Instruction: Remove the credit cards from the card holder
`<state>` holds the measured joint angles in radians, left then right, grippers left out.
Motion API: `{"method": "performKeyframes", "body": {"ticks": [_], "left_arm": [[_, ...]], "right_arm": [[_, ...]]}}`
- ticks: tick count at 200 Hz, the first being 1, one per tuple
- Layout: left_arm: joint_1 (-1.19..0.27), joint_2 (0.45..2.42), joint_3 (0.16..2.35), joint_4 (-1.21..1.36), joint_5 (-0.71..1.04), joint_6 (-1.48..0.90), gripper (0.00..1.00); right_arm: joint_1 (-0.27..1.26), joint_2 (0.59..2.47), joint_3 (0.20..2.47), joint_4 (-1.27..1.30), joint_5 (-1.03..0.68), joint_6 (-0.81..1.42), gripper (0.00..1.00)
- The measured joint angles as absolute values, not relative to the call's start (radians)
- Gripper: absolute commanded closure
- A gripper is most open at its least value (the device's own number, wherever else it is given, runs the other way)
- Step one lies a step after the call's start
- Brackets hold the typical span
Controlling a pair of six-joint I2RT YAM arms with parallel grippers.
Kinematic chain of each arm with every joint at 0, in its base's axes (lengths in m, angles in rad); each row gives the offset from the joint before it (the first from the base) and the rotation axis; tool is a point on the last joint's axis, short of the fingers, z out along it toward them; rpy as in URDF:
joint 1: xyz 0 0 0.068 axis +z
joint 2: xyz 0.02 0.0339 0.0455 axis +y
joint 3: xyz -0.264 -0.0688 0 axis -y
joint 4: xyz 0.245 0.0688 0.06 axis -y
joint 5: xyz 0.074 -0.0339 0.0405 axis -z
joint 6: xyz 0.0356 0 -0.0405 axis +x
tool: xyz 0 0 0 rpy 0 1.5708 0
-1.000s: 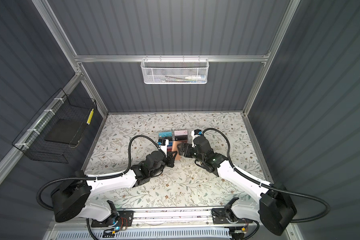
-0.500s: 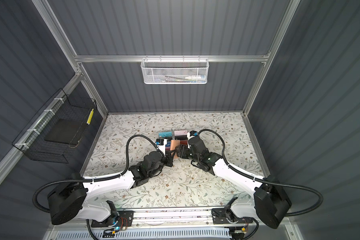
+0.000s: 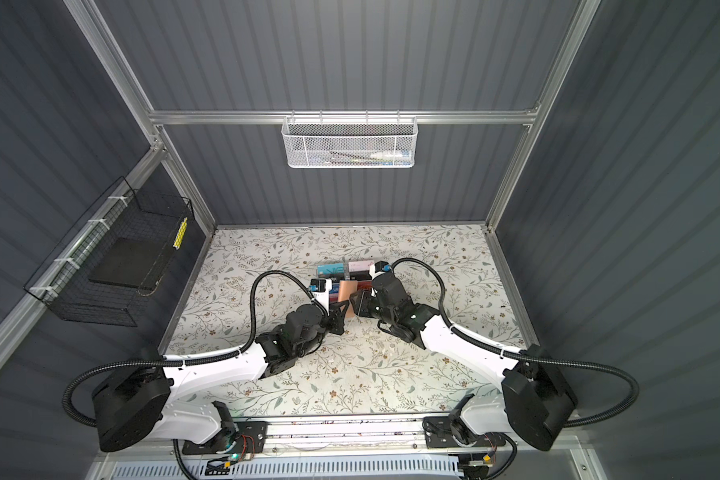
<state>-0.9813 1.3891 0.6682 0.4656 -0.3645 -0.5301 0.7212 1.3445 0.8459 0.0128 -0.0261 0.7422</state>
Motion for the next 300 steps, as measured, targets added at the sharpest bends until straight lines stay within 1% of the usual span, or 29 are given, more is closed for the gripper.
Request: {"method": "performKeyframes", "body": {"ticks": [40,60,82,108,177,208,239,278,300], "left_arm": [[-0.981,1.389,0.665,0.464,-0.368,-0.53,1.0],[-0.981,1.389,0.663,0.464,-0.368,-0.53,1.0],[-0.982,1.389,0.659,0.463,-0.373,-0.53,1.0],[-0.982,1.388,0.659,0.46,-0.378,-0.53,1.0],[-0.983,1.367,0.659,0.426,-0.386,-0.529,1.0],[-0.983,1.343,0.666,0.398,-0.41,-0.526,1.0],[-0.983,1.341,0.679,0.374,-0.419,-0.523,1.0],[-0.963,1.34,0.685,0.347,-0.371,-0.527,1.0],[-0.953,1.333,0.699,0.313,-0.327,-0.546,1.0]], "right_arm": [[0.729,1.358,0.86,0.014,-0.026,0.746,0.81],[0.732,1.364,0.867,0.015,-0.026,0.747,0.9],[0.734,1.364,0.867,0.014,-0.022,0.747,0.96],[0.734,1.364,0.867,0.015,-0.019,0.751,1.0],[0.741,1.364,0.866,0.016,-0.018,0.747,1.0],[0.727,1.364,0.853,-0.013,0.031,0.733,1.0],[0.724,1.364,0.852,-0.026,0.042,0.719,1.0],[0.708,1.362,0.841,-0.028,0.038,0.698,1.0],[0.688,1.354,0.815,-0.019,0.02,0.692,0.95]]}}
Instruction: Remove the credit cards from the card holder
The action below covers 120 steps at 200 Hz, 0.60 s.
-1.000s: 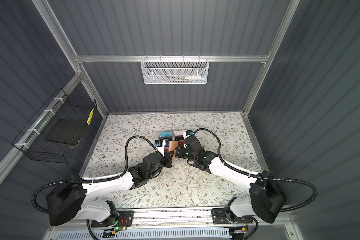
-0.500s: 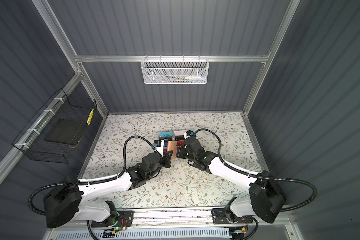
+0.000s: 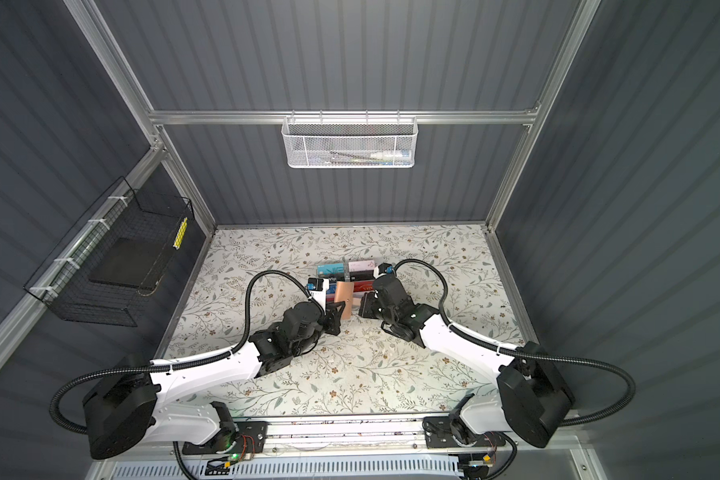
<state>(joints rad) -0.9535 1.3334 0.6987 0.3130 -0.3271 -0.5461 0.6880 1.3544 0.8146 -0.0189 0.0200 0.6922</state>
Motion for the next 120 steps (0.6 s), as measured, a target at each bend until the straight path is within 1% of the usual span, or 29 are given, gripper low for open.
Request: {"method": "performKeyframes", "body": {"ticks": [42,54,104,120], "left_arm": [[-0.909,1.331,0.716,0.307,-0.211,-0.615,1.0],[-0.887,1.332,0.716,0.307,-0.178,-0.635,1.0],[-0.824,1.335,0.72,0.328,-0.064,-0.7,1.0],[-0.815,1.335,0.72,0.337,-0.039,-0.719,1.0]], "right_arm": [[0.656,1.326,0.773,0.0,-0.021,0.688,0.85],[0.651,1.315,0.767,0.006,-0.029,0.688,0.8],[0.634,1.278,0.74,0.048,-0.073,0.694,0.74],[0.63,1.278,0.739,0.059,-0.088,0.696,0.74]]}}
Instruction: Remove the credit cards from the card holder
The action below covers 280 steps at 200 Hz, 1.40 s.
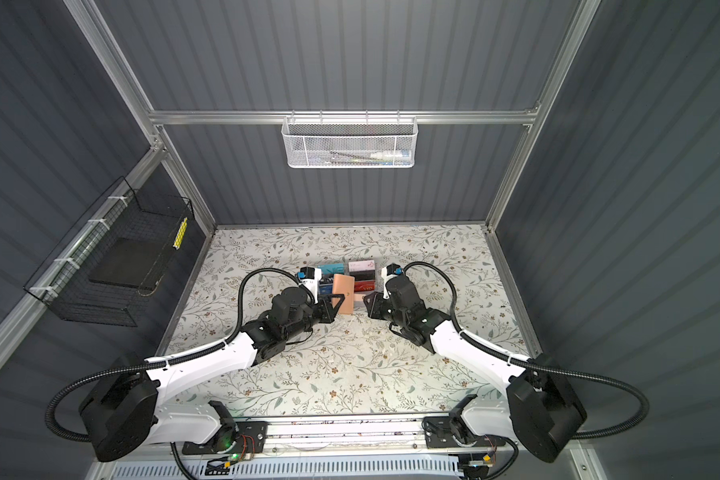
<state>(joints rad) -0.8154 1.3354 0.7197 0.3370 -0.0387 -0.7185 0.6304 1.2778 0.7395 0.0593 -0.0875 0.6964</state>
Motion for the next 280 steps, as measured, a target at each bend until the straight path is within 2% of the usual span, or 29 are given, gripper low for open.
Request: {"method": "performKeyframes", "body": {"ticks": [117,204,280], "left_arm": [[-0.696,1.394,0.717,0.553,0.205,-0.926,1.0],[-0.633,1.484,0.659,0.844,0.369,-1.087,1.0],[-0.633,1.518,0.642,0.977,0.422,-1.143,1.0]], "right_arm": [[0.609,1.257,0.725,0.171,-0.182,0.738,0.65],[0.565,1.249,0.715,0.241,-0.234,0.764,0.65],[0.524,1.299,0.714,0.3,-0.284,0.786,0.65]]}}
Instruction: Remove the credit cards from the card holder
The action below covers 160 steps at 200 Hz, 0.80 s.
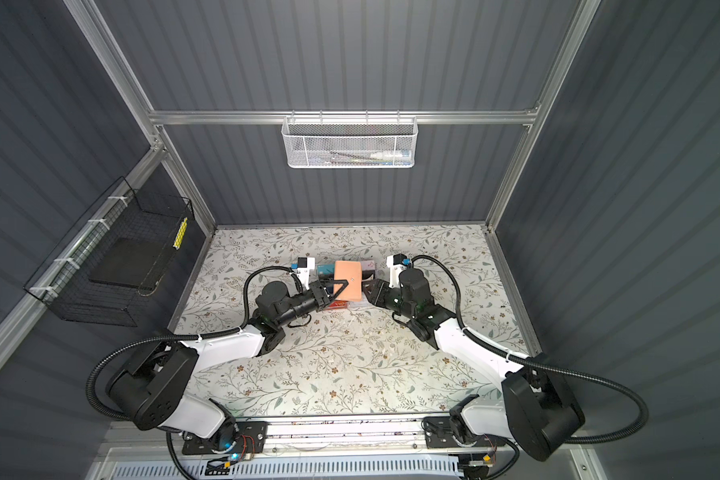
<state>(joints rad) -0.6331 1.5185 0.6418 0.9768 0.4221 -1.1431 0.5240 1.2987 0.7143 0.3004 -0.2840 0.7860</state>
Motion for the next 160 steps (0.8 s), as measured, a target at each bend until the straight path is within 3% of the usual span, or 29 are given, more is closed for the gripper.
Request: {"method": "performKeyframes", "body": {"ticks": [107,160], "left_arm": [[-0.614,1.591,0.642,1.149,0.497,-1.197,1.0],[-0.611,1.636,0.662,1.23,0.524,-1.237,1.0]], "right_arm": [[0.484,1.336,0.686,0.496,-0.421,0.839,0.65],[0.472,1.339,0.68,0.555,-0.46,0.859,0.76]]}}
